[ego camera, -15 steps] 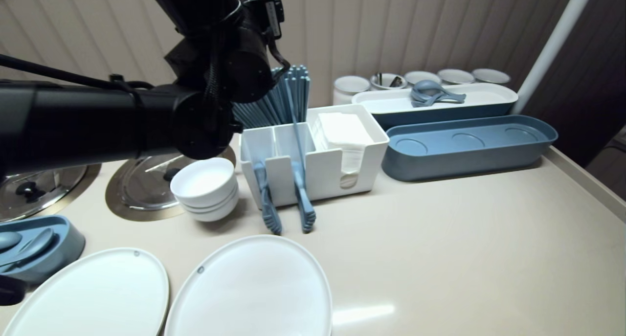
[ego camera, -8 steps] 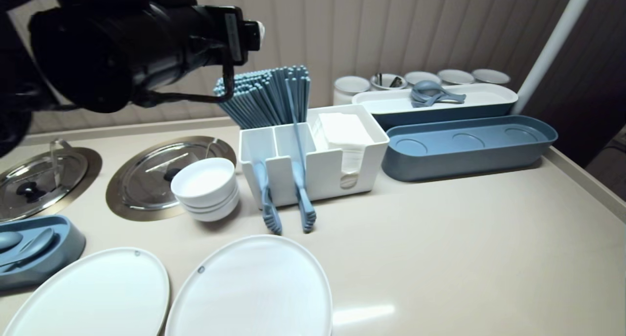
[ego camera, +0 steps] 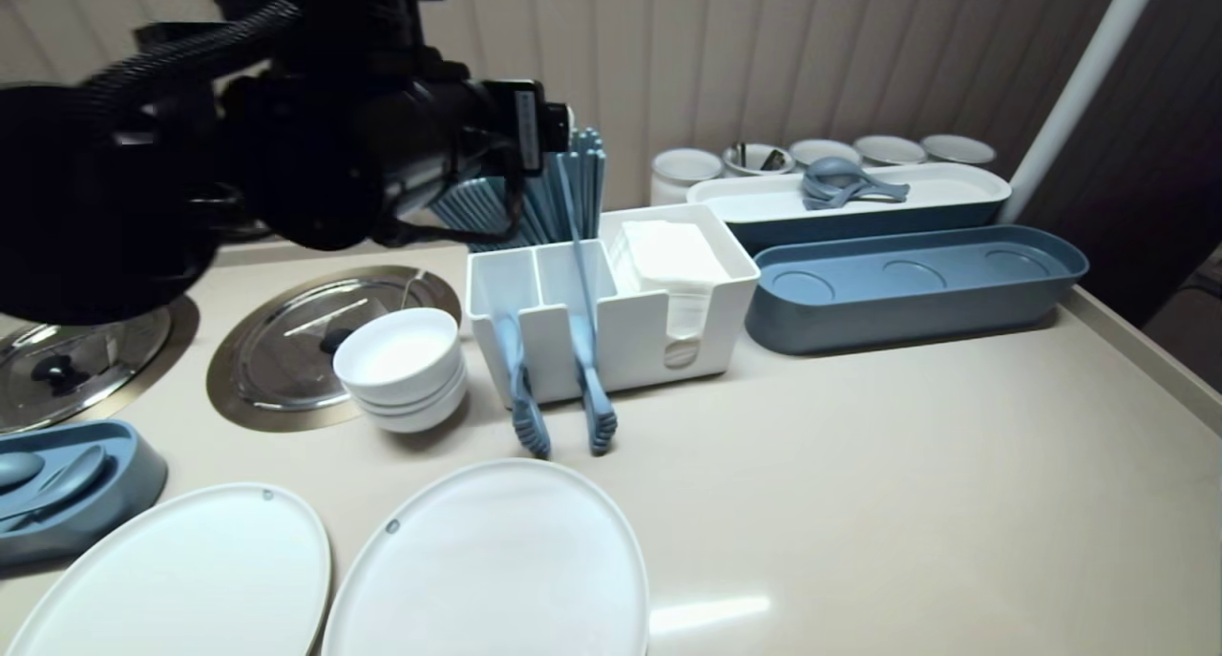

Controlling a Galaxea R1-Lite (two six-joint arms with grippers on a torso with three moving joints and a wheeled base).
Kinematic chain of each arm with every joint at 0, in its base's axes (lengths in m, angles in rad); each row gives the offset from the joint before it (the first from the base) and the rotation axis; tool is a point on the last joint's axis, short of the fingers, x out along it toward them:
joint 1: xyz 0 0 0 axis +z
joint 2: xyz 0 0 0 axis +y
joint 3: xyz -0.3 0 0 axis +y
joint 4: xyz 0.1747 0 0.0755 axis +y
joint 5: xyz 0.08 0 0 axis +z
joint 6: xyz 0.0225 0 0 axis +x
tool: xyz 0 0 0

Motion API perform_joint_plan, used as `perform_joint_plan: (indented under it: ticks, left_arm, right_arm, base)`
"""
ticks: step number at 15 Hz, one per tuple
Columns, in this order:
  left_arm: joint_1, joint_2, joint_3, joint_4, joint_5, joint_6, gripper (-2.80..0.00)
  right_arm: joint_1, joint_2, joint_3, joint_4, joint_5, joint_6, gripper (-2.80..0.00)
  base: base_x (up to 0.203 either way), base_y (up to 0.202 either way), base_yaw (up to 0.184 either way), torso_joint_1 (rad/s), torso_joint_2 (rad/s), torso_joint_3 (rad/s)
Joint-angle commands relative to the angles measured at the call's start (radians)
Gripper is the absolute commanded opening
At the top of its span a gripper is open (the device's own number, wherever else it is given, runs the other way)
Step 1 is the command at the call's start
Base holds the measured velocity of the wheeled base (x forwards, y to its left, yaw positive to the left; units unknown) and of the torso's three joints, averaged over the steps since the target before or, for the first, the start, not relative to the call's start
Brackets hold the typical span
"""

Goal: Put the chopsticks back from the plate

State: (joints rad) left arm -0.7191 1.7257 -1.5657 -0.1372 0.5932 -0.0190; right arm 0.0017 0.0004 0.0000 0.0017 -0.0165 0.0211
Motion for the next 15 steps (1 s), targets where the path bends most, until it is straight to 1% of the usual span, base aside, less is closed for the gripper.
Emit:
perform_joint_plan:
  ticks: [1,3,4,5,6,7,9,12,15]
  left_arm:
    - [-0.013,0.156,-0.117,0.056,0.004,-0.054,0.0]
    - [-0.019,0.256,-0.275,0.149,0.01,-0.12,0.0]
    - [-0.021,0.295,-0.331,0.191,0.012,-0.144,0.0]
    - [-0.022,0.314,-0.349,0.221,0.014,-0.161,0.0]
    - [-0.02,0.323,-0.34,0.226,0.02,-0.171,0.0]
    - [-0.015,0.325,-0.331,0.244,0.026,-0.201,0.0]
    - [-0.005,0.325,-0.347,0.302,0.025,-0.215,0.0]
    - [0.009,0.342,-0.349,0.296,0.015,-0.224,0.0]
    - [0.029,0.382,-0.383,0.294,0.01,-0.244,0.0]
  right_arm:
    - [0.001,0.0,0.0,0.0,0.0,0.0,-2.8]
    - [0.001,0.0,0.0,0.0,0.0,0.0,-2.8]
    - [0.0,0.0,0.0,0.0,0.0,0.0,-2.8]
    - [0.0,0.0,0.0,0.0,0.0,-0.001,-2.8]
    - [0.0,0.0,0.0,0.0,0.0,-0.001,-2.8]
    - [0.0,0.0,0.0,0.0,0.0,-0.001,-2.8]
    - [0.0,0.0,0.0,0.0,0.0,-0.001,-2.8]
    - [0.001,0.0,0.0,0.0,0.0,-0.001,-2.8]
    - [0.0,0.0,0.0,0.0,0.0,-0.001,-2.8]
  base:
    - [0.0,0.0,0.0,0.0,0.0,0.0]
    - [0.0,0.0,0.0,0.0,0.0,0.0]
    - [0.0,0.0,0.0,0.0,0.0,0.0]
    - [0.0,0.0,0.0,0.0,0.0,0.0]
    - [0.0,0.0,0.0,0.0,0.0,0.0]
    - [0.0,0.0,0.0,0.0,0.0,0.0]
    - [0.0,0.0,0.0,0.0,0.0,0.0]
    - [0.0,0.0,0.0,0.0,0.0,0.0]
    - [0.0,0.0,0.0,0.0,0.0,0.0]
